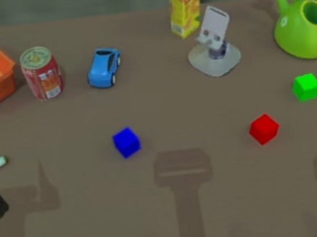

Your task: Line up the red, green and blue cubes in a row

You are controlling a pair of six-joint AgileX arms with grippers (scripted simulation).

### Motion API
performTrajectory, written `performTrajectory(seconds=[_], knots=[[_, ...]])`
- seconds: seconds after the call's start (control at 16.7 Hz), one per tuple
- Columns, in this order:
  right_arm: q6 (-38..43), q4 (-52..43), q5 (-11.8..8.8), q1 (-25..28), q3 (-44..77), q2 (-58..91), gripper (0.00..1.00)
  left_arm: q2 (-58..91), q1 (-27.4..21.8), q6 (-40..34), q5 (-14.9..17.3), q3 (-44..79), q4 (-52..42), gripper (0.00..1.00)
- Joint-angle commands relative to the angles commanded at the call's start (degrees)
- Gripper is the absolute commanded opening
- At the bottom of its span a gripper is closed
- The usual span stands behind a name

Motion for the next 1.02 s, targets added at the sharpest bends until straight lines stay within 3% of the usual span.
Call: performTrajectory(seconds=[0.24, 0.48, 1.02], knots=[[-0.17, -1.24, 0.03, 0.38, 1.68, 1.74, 1.0, 0.0, 0.0, 0.0, 0.0, 0.0, 0.0, 1.0], [-1.06, -7.82, -0.01, 2.69, 11.66, 12.44, 1.0, 0.0, 0.0, 0.0, 0.0, 0.0, 0.0, 1.0], [-4.71, -34.05, 0.03, 11.67, 49.55, 65.17, 1.0, 0.0, 0.0, 0.0, 0.0, 0.0, 0.0, 1.0]])
